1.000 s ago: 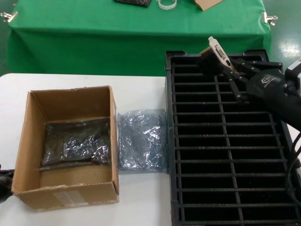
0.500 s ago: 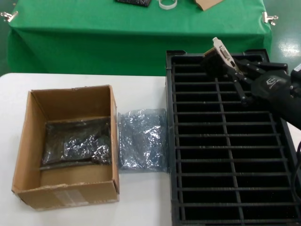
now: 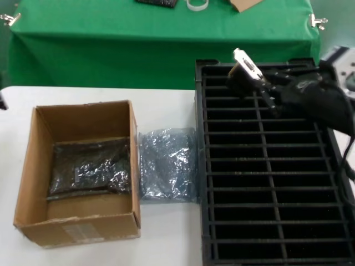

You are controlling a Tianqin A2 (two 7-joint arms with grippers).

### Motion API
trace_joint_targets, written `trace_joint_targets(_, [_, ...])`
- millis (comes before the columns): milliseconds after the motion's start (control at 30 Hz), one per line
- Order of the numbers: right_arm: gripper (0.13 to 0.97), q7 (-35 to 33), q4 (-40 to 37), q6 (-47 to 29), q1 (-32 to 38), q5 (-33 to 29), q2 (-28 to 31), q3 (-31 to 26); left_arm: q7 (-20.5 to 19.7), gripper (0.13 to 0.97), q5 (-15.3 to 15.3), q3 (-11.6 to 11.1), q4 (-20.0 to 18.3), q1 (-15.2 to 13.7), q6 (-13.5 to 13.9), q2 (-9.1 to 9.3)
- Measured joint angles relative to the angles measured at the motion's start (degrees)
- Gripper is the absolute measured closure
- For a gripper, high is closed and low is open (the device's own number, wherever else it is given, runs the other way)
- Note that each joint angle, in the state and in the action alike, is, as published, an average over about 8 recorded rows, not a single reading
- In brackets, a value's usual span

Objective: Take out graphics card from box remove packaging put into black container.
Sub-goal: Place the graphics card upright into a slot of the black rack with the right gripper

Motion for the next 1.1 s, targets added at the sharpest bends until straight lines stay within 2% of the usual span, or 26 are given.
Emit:
trace_joint_targets(100, [0.902,1.24,-4.77,-4.39,5.35,-1.34,-1.68,-2.75,2.17,0.959,-3.3,-1.34,-6.04,2.23,-0.9,-0.36])
trace_joint_targets(233, [0.902,1.03,-13.4,-10.19,13.41,-2.08,-4.74,-6.85,3.76,0.959,-6.47,-2.43,-12.21,5.13,-3.16,-0.75])
trace_joint_targets(400, [0.902,-1.92,-25.34,-15.24,22.42,-1.56,-8.98,-11.03,0.77,0.959,-8.45,-1.92,-16.64,7.57,-6.9,-1.73])
trace_joint_targets(533, [0.902,-5.06,-33.18,-16.94,27.31,-0.81,-11.62,-13.2,-3.19,0.959,-8.8,-0.87,-17.75,8.12,-9.45,-2.47])
trace_joint_targets(667, [0.902,-7.16,-37.24,-17.61,30.25,-0.57,-12.85,-14.71,-6.33,0.959,-8.72,-0.14,-17.83,8.11,-11.48,-2.92])
trace_joint_targets(1100, [0.902,-8.05,-32.69,-22.75,32.94,0.65,-9.41,-16.82,-15.63,0.959,-7.27,2.05,-16.96,6.92,-15.62,-4.03])
